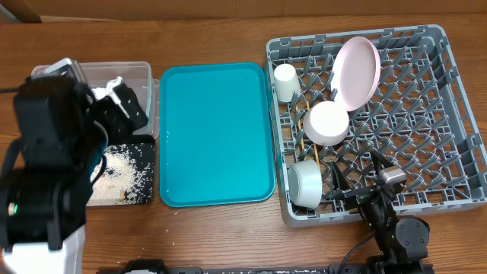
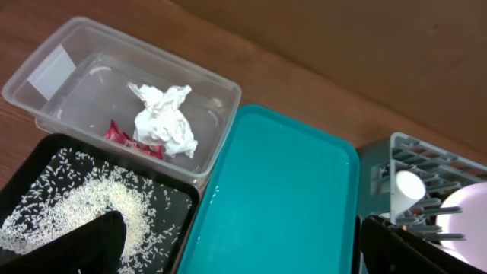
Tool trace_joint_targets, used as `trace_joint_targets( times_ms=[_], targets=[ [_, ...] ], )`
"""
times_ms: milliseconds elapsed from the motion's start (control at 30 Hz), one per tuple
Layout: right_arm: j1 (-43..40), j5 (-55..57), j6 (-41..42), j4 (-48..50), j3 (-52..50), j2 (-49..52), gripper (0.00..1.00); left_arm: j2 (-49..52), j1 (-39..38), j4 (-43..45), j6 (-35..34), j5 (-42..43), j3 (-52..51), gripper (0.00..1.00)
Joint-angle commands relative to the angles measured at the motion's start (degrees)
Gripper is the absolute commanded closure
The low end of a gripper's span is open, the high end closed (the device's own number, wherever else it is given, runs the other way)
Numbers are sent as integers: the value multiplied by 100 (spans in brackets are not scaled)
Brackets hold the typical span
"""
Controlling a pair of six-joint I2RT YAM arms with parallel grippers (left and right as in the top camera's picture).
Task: Sort waste into correct bins and load items into the dishwasher
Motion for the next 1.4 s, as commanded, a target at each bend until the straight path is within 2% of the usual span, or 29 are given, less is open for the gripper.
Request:
trace_joint_targets(
  times_ms=[0,167,233,633,800,967,1367],
  targets=[
    [-46,55,15,28,-61,-57,0,-321,-42,4,-74,7,74,0],
    [-46,55,15,28,-61,-57,0,-763,-42,4,-76,7,-378,0],
    [-46,55,15,28,-59,-57,0,-984,-42,334,-79,0,-774,0],
    [-46,55,15,28,-61,-57,0,-2581,-42,4472,-83,28,-4105,0],
    [-46,55,15,28,-61,-57,0,-3095,-42,5473,-81,28,-5143,0],
    [-46,55,15,28,-61,-57,0,-3563,-42,6035,-81,26,-6052,0],
    [-46,55,15,28,-59,-57,0,-4916,-42,6690,-81,24,-8081,0]
  ],
)
